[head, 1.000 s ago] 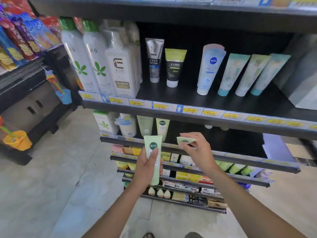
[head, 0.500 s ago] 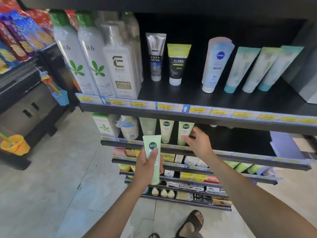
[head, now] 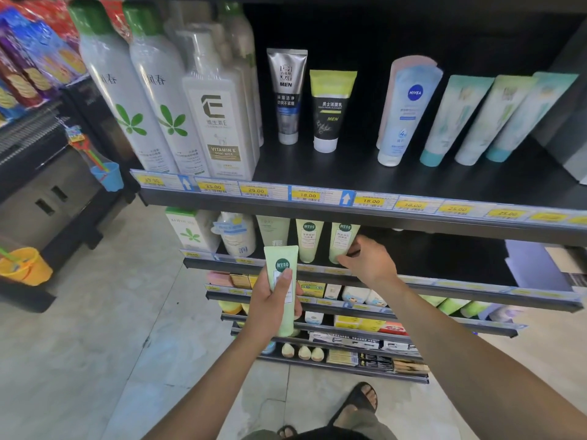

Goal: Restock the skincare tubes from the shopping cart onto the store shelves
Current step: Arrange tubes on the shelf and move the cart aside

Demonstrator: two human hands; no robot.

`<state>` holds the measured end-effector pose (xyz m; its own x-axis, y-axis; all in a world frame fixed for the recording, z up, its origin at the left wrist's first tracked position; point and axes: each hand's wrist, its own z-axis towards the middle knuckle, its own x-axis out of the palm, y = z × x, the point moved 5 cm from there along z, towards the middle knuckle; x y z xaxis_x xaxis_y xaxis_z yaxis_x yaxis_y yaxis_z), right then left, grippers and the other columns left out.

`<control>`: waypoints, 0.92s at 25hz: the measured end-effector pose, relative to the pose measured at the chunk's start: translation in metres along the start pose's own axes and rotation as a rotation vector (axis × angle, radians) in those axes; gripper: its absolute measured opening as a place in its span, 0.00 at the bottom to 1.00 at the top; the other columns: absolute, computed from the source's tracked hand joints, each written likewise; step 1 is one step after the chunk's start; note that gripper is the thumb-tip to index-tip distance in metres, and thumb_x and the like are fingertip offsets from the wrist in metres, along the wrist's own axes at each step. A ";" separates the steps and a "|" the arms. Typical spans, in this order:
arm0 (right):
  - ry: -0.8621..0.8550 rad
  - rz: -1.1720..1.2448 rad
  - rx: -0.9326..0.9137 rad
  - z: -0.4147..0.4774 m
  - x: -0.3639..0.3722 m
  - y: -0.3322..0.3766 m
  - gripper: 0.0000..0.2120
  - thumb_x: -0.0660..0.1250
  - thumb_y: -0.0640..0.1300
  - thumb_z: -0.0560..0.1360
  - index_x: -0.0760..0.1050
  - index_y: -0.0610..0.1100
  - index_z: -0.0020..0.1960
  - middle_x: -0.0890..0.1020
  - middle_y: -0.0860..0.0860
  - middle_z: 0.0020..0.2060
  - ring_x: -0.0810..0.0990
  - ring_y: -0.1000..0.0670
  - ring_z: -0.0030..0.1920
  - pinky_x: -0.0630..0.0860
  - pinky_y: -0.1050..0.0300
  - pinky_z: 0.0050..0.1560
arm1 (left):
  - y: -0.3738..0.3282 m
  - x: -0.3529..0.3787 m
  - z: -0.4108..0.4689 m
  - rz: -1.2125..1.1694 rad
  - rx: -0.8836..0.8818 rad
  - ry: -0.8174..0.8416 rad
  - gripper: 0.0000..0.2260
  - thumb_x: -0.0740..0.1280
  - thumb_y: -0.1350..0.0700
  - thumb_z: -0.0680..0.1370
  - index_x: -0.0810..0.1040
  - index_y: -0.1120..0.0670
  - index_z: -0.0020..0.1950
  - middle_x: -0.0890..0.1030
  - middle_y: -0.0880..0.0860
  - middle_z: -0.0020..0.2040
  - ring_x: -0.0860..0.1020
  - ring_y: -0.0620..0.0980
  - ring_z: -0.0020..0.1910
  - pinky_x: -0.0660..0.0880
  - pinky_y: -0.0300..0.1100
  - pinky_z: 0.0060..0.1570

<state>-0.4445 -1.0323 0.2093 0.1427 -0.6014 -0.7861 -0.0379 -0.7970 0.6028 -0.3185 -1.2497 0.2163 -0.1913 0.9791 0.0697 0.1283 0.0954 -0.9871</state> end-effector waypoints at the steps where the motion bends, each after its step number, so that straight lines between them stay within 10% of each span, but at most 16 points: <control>1: -0.003 -0.024 0.004 0.002 0.000 0.001 0.19 0.76 0.57 0.72 0.77 0.53 0.59 0.83 0.58 0.51 0.82 0.52 0.52 0.83 0.47 0.51 | 0.000 0.000 0.001 0.001 -0.002 0.001 0.08 0.62 0.52 0.85 0.71 0.57 0.53 0.80 0.59 0.39 0.76 0.57 0.29 0.77 0.48 0.31; 23: 0.032 -0.175 -0.006 0.039 0.013 0.000 0.21 0.72 0.60 0.74 0.78 0.52 0.63 0.82 0.55 0.57 0.81 0.50 0.55 0.80 0.50 0.53 | 0.000 0.004 0.018 -0.012 -0.061 0.010 0.08 0.62 0.52 0.85 0.72 0.56 0.57 0.81 0.55 0.40 0.77 0.58 0.31 0.77 0.47 0.32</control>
<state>-0.4812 -1.0423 0.1933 0.1775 -0.4514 -0.8745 -0.0036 -0.8889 0.4581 -0.3363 -1.2494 0.2141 -0.1837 0.9794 0.0837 0.1855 0.1181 -0.9755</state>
